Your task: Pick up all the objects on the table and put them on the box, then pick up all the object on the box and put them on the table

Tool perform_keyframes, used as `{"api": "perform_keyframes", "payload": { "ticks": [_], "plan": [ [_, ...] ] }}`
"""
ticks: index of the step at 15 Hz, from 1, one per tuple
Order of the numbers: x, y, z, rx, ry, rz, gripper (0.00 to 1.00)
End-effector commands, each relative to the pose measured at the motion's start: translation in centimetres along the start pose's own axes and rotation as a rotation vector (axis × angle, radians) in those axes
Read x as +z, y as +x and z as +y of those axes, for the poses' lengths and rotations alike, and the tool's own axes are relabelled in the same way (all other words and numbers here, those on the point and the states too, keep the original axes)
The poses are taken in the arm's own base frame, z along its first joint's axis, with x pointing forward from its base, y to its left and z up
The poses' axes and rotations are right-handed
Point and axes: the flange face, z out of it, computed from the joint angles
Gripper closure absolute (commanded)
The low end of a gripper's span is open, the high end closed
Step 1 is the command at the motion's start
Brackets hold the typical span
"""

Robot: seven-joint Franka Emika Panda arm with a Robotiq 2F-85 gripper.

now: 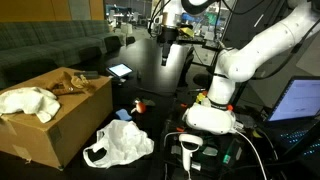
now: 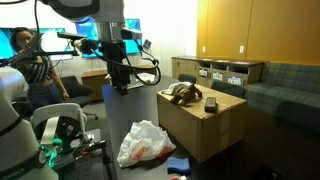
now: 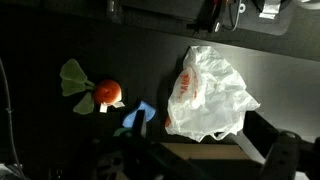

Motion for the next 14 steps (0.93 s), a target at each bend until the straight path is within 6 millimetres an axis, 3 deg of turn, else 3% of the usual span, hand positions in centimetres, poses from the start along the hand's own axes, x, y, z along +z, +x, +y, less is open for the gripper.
{"api": "perform_keyframes", "payload": {
  "ticks": [1, 6, 9, 14],
  "plan": [
    [-0.1, 0.0, 0.0, 0.000, 0.000, 0.000, 0.00],
    [-0.1, 0.0, 0.0, 0.000, 0.000, 0.001, 0.00],
    [1.0, 2.1, 0.0, 0.009, -0.016, -0.006, 0.00],
    [6.1, 6.8, -0.1, -0.032, -0.031, -0.024, 0.00]
  ]
}}
